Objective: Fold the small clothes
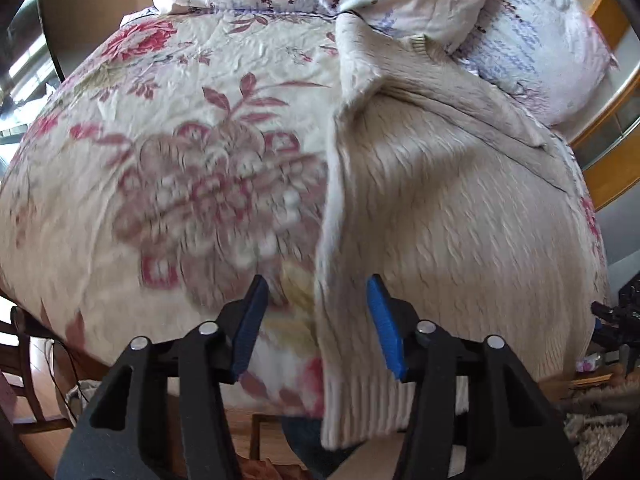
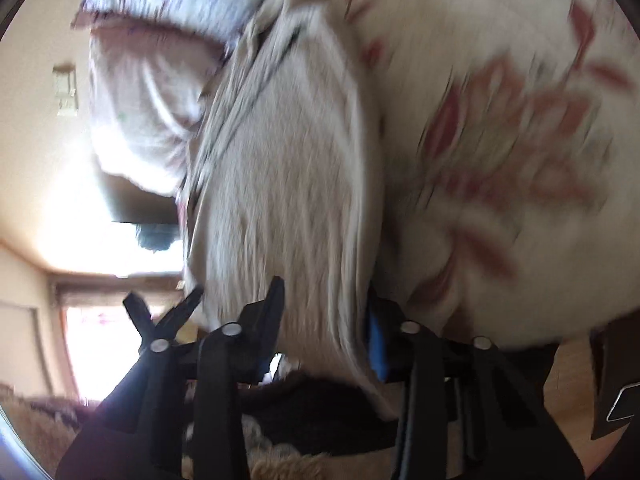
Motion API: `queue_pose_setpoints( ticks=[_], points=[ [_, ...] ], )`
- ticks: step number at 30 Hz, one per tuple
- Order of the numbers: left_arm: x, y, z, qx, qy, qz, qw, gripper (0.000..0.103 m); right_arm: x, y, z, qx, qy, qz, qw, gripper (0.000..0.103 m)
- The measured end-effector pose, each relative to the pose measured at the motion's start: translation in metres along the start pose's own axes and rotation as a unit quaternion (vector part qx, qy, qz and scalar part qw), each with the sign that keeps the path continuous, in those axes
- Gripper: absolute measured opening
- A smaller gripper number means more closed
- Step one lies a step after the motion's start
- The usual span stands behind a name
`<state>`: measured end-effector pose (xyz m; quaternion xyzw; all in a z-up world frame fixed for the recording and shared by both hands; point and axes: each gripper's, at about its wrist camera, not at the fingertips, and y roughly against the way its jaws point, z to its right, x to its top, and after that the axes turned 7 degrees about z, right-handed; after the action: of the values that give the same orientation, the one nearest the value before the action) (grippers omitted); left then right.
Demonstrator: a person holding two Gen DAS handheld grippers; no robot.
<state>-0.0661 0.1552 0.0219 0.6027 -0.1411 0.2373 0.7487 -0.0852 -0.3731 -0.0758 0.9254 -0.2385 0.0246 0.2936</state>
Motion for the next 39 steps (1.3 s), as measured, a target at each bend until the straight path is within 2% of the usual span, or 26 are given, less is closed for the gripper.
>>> queue_pose_setpoints(
  ticks=[2,3,4,5,6,8,10,11,13,16,17,18,19,20,21,23,26,30,34,35,36,37,39],
  points=[
    [-0.010,0.004,0.000,-0.019,0.017,-0.002,0.9997,0.039,-0.010,-0.007,-0.002,0.004,0.008,-0.031,0.999,0.023],
    [-0.016,0.007,0.000,-0.030,0.027,-0.007,0.9992,0.032,-0.013,-0.010,-0.005,0.007,0.013,-0.038,0.999,0.016],
    [-0.019,0.006,0.005,-0.036,0.032,-0.012,0.9987,0.023,-0.014,-0.012,-0.009,0.010,0.021,-0.041,0.999,0.014],
    [-0.022,0.006,0.009,-0.044,0.037,-0.019,0.9982,0.020,-0.011,-0.014,-0.014,0.017,0.026,-0.038,0.999,0.010],
    [-0.024,0.004,0.012,-0.056,0.042,-0.028,0.9972,0.011,-0.006,-0.013,-0.018,0.028,0.031,-0.029,0.999,0.009],
    [-0.021,0.003,0.019,-0.083,0.046,-0.036,0.9948,0.011,0.010,-0.012,-0.033,0.047,0.045,-0.008,0.998,0.009],
    [-0.005,-0.002,0.031,-0.122,0.040,-0.037,0.9910,0.009,0.031,-0.013,-0.049,0.066,0.056,0.014,0.996,0.009],
    [0.009,-0.004,0.039,-0.138,0.032,-0.028,0.9896,0.009,0.048,-0.013,-0.062,0.080,0.067,0.030,0.994,0.009],
    [0.054,-0.004,0.048,-0.155,0.007,0.018,0.9877,0.008,0.083,-0.011,-0.083,0.096,0.089,0.062,0.989,0.009],
    [0.142,-0.006,0.048,-0.157,0.015,0.103,0.9821,0.010,0.149,-0.010,-0.121,0.104,0.117,0.137,0.978,0.009],
    [0.175,-0.009,0.047,-0.140,0.020,0.133,0.9809,0.012,0.173,-0.011,-0.130,0.089,0.117,0.170,0.974,0.012],
    [0.198,-0.014,0.046,-0.117,0.023,0.152,0.9812,0.018,0.194,-0.015,-0.134,0.071,0.106,0.190,0.973,0.032],
    [0.216,-0.019,0.044,-0.096,0.029,0.162,0.9817,0.035,0.208,-0.018,-0.133,0.058,0.090,0.199,0.974,0.055],
    [0.232,-0.028,0.039,-0.080,0.040,0.163,0.9825,0.043,0.222,-0.024,-0.128,0.028,0.066,0.208,0.976,0.081],
    [0.242,-0.036,0.034,-0.078,0.050,0.158,0.9831,0.049,0.227,-0.028,-0.124,0.003,0.043,0.215,0.976,0.082],
    [0.243,-0.048,0.021,-0.077,0.061,0.137,0.9858,0.051,0.219,-0.031,-0.109,0.015,0.013,0.213,0.977,0.082],
    [0.231,-0.081,0.005,-0.079,0.065,0.081,0.9914,0.051,0.198,-0.034,-0.096,-0.019,0.025,0.199,0.980,0.082],
    [0.217,-0.118,-0.004,-0.103,0.099,0.035,0.9891,0.050,0.188,-0.031,-0.075,-0.018,0.008,0.187,0.982,0.082],
    [0.216,-0.141,0.009,-0.108,0.103,0.020,0.9887,0.050,0.184,-0.027,-0.075,-0.012,0.017,0.182,0.983,0.082],
    [0.217,-0.143,0.014,-0.107,0.100,0.031,0.9887,0.048,0.185,-0.026,-0.076,-0.012,0.021,0.179,0.984,0.082],
    [0.219,-0.148,0.019,-0.111,0.103,0.026,0.9882,0.039,0.186,-0.024,-0.076,-0.012,0.023,0.177,0.984,0.082],
    [0.221,-0.150,0.021,-0.103,0.110,0.031,0.9882,0.023,0.186,-0.023,-0.076,-0.016,0.026,0.176,0.984,0.082],
    [0.224,-0.154,0.024,-0.116,0.144,0.022,0.9825,0.018,0.183,-0.018,-0.071,-0.020,0.027,0.175,0.984,0.082]
  ],
)
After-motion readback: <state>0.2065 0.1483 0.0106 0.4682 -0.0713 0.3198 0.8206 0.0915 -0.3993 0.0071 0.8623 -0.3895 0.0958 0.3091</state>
